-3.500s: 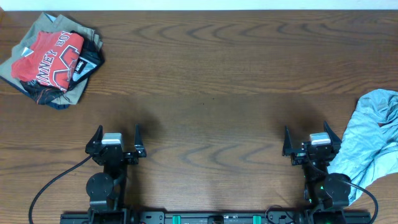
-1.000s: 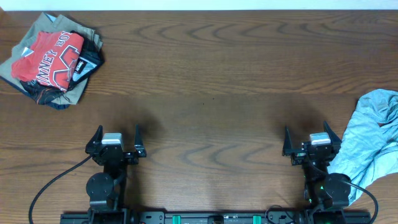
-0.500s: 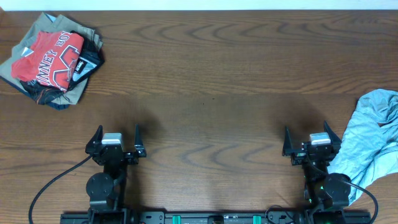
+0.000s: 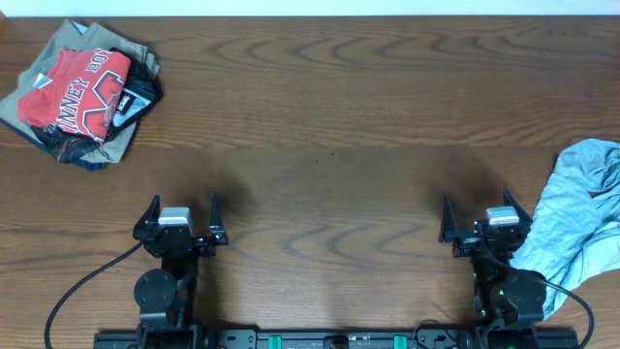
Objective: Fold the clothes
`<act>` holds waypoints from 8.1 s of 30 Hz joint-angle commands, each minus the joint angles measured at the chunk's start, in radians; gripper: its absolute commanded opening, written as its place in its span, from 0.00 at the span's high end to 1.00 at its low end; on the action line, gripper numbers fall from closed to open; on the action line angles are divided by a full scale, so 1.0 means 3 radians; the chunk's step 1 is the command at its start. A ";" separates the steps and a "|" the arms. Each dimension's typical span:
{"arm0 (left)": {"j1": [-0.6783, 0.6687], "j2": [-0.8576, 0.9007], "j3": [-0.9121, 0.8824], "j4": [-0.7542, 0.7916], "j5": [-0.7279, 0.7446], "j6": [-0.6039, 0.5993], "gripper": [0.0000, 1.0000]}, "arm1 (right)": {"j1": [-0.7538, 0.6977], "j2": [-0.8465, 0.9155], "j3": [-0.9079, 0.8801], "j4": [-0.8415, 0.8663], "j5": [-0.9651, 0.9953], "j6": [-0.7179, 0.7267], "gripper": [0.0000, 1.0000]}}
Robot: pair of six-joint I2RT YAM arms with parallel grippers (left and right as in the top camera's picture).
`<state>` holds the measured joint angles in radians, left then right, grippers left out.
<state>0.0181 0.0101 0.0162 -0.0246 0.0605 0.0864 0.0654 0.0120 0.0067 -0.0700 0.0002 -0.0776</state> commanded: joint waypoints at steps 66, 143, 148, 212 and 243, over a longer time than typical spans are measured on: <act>-0.0013 0.3502 0.2715 -0.2145 0.0868 -0.0662 0.02 | -0.1878 0.5449 0.2594 -0.1106 0.0593 0.1104 0.51; -0.1900 0.6115 0.2717 0.1846 0.1245 -0.2252 0.06 | -0.1146 0.5439 0.3407 -0.1305 -0.0839 0.0308 0.01; -0.2097 0.6268 0.2719 0.1895 0.1244 -0.2252 0.05 | -0.1146 0.5439 0.3407 -0.1333 -0.0839 0.0308 0.01; -0.0380 0.6341 0.2738 0.0043 0.1783 -0.1919 0.03 | 0.1460 0.6247 0.3407 -0.0141 -0.1423 0.0857 0.01; -0.1991 0.6439 0.2738 0.0738 0.0193 -0.1165 0.13 | -0.0704 0.5208 0.3407 -0.1695 -0.0085 0.0696 0.01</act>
<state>-0.5819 1.8633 0.8757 0.2237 0.2375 -0.2684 -0.1303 1.5795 1.0256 -0.5667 -0.0544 0.1677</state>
